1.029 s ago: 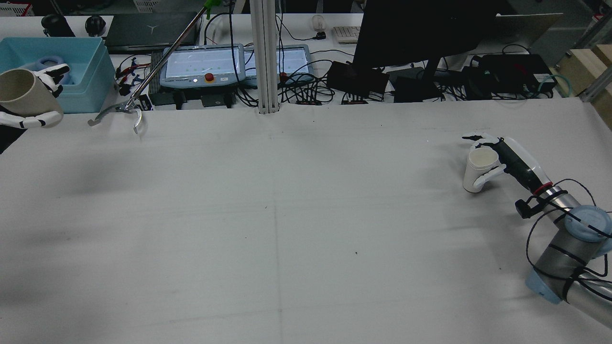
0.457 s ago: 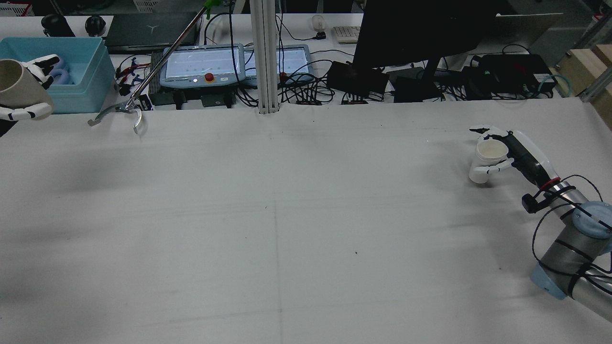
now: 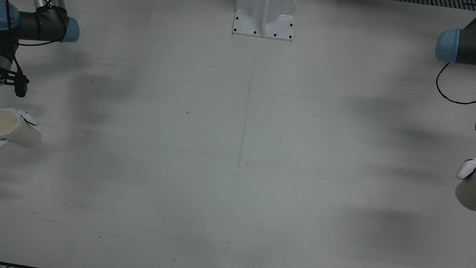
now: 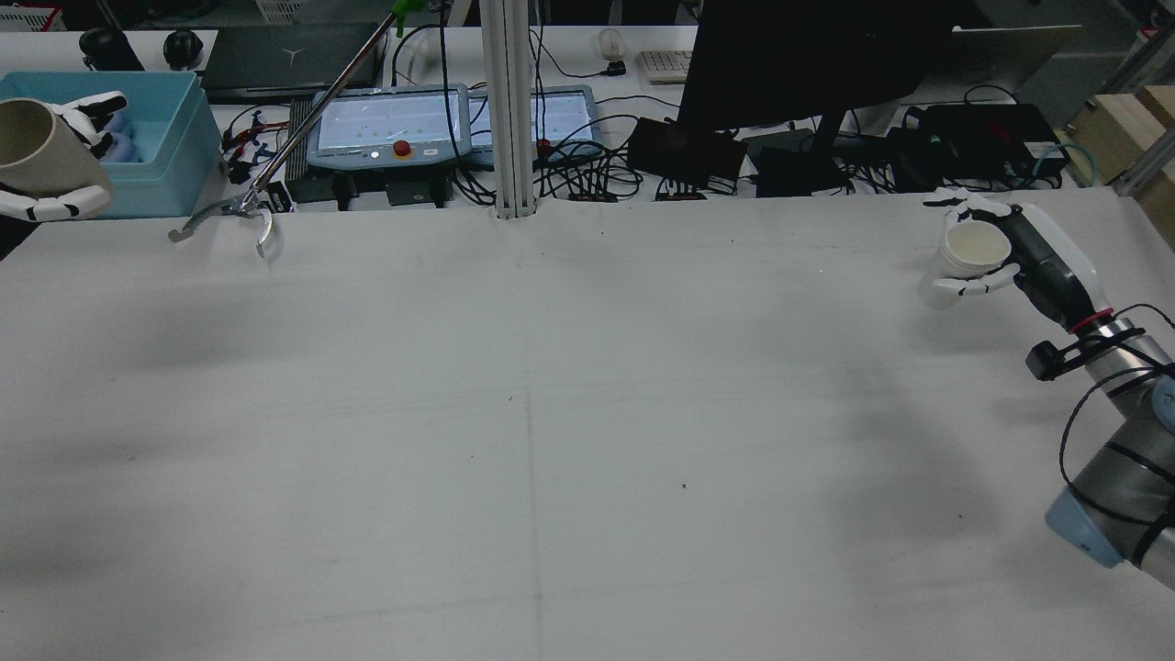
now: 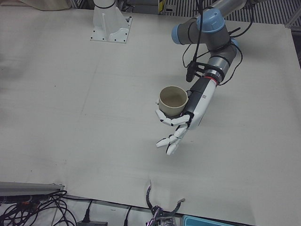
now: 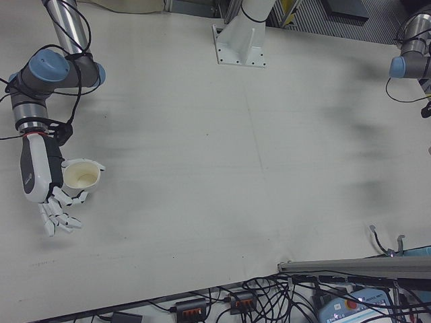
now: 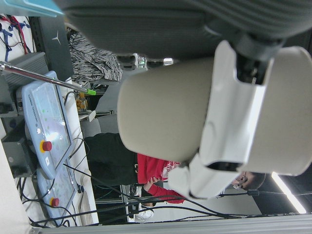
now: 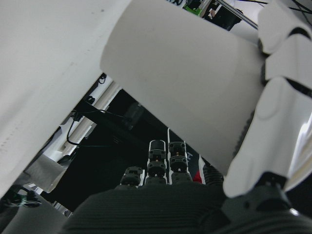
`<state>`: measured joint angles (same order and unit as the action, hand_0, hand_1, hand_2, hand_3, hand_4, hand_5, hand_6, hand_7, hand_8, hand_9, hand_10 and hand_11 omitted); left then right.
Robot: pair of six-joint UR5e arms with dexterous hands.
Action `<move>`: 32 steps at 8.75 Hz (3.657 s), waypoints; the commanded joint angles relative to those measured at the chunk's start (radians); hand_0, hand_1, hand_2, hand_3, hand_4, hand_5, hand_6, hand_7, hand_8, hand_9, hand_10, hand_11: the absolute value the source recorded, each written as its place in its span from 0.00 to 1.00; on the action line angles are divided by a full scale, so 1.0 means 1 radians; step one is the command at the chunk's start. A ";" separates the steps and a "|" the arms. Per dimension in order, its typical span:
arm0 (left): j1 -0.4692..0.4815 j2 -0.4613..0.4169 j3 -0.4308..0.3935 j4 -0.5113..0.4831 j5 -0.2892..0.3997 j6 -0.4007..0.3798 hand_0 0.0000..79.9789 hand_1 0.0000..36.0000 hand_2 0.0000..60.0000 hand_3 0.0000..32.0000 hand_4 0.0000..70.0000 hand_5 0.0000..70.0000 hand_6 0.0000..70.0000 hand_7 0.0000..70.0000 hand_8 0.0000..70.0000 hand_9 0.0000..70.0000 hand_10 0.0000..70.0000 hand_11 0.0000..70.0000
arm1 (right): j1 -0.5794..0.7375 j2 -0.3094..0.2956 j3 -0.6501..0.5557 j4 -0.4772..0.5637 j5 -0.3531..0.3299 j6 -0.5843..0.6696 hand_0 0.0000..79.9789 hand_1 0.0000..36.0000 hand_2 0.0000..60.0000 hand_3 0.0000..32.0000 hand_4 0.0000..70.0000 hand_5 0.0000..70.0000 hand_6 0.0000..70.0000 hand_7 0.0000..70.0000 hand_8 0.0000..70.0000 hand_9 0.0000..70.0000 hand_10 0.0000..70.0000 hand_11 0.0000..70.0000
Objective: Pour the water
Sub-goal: 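Bring both held cups toward each other over the table center, then tilt the white cup over the beige cup with the right hand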
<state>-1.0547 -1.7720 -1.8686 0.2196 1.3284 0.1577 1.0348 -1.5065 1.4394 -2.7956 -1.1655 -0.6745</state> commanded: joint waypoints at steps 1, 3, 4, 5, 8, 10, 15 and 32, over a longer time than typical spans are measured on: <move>0.132 -0.148 -0.033 0.148 -0.006 0.008 0.97 1.00 1.00 0.00 1.00 1.00 0.18 0.25 0.08 0.09 0.03 0.07 | 0.010 -0.017 0.298 -0.213 -0.003 -0.010 0.78 0.78 0.54 0.00 0.64 0.94 0.34 0.39 0.17 0.22 0.03 0.07; 0.276 -0.274 -0.026 0.226 -0.024 0.052 0.98 1.00 1.00 0.00 1.00 1.00 0.17 0.24 0.08 0.09 0.03 0.07 | -0.008 0.011 0.418 -0.335 0.003 -0.033 0.80 0.81 0.55 0.00 0.65 0.95 0.36 0.40 0.18 0.21 0.02 0.06; 0.348 -0.326 -0.020 0.250 -0.043 0.087 0.97 1.00 1.00 0.00 1.00 1.00 0.17 0.24 0.08 0.09 0.03 0.08 | -0.009 0.056 0.449 -0.407 0.004 -0.033 0.80 0.83 0.58 0.00 0.68 0.96 0.38 0.41 0.18 0.21 0.02 0.06; 0.443 -0.381 -0.009 0.276 -0.063 0.124 0.98 1.00 1.00 0.00 1.00 1.00 0.17 0.24 0.08 0.09 0.03 0.08 | -0.012 0.101 0.481 -0.474 0.007 -0.045 0.82 0.85 0.61 0.00 0.73 0.98 0.39 0.42 0.18 0.21 0.02 0.06; 0.625 -0.513 0.167 0.268 -0.071 0.179 0.95 1.00 1.00 0.00 1.00 1.00 0.19 0.24 0.09 0.10 0.04 0.09 | -0.012 0.112 0.637 -0.649 0.004 -0.092 1.00 0.99 0.69 0.00 0.83 1.00 0.44 0.45 0.17 0.19 0.00 0.04; 0.666 -0.613 0.311 0.232 -0.069 0.249 0.93 1.00 1.00 0.00 1.00 1.00 0.19 0.22 0.10 0.11 0.04 0.09 | -0.027 0.114 0.787 -0.784 0.001 -0.183 1.00 1.00 0.77 0.00 0.86 1.00 0.45 0.46 0.16 0.17 0.00 0.04; 0.708 -0.855 0.621 0.187 -0.067 0.276 1.00 1.00 1.00 0.00 1.00 1.00 0.24 0.25 0.11 0.11 0.04 0.09 | -0.175 0.120 0.885 -0.874 0.010 -0.512 1.00 1.00 0.99 0.00 1.00 1.00 0.50 0.51 0.15 0.16 0.00 0.03; 0.596 -0.867 0.545 0.196 0.058 0.248 0.92 1.00 1.00 0.00 1.00 1.00 0.26 0.26 0.12 0.12 0.04 0.09 | -0.245 0.080 1.030 -1.047 0.197 -0.579 0.94 0.99 0.81 0.00 0.76 0.98 0.36 0.33 0.12 0.13 0.02 0.07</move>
<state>-0.4306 -2.6532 -1.2551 0.4065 1.3288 0.4376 0.6744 -1.3906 2.4219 -3.8453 -0.8775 -1.5599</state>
